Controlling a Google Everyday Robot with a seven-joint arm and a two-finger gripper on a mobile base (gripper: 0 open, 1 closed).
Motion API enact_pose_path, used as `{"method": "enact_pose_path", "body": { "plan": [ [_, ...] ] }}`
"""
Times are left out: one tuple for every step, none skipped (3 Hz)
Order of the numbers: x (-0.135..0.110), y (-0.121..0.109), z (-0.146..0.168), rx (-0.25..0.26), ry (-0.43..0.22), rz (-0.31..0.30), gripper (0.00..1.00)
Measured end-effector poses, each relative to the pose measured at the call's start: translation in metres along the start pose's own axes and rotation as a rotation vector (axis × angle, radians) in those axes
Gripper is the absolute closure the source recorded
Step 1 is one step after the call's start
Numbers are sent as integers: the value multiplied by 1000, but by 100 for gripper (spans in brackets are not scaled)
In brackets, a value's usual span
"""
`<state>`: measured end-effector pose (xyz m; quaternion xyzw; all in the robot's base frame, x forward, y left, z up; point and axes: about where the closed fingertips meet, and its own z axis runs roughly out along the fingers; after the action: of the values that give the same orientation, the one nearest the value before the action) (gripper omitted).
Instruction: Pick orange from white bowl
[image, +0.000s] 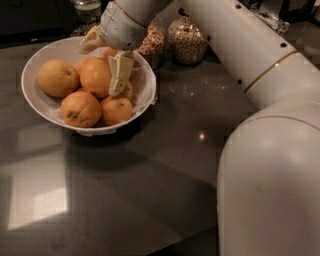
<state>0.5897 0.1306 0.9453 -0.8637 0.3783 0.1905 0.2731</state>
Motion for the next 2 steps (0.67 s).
{"method": "enact_pose_path", "body": {
  "plan": [
    [4, 1, 6, -20, -8, 11, 20],
    [10, 5, 17, -48, -26, 30, 20]
  ]
}}
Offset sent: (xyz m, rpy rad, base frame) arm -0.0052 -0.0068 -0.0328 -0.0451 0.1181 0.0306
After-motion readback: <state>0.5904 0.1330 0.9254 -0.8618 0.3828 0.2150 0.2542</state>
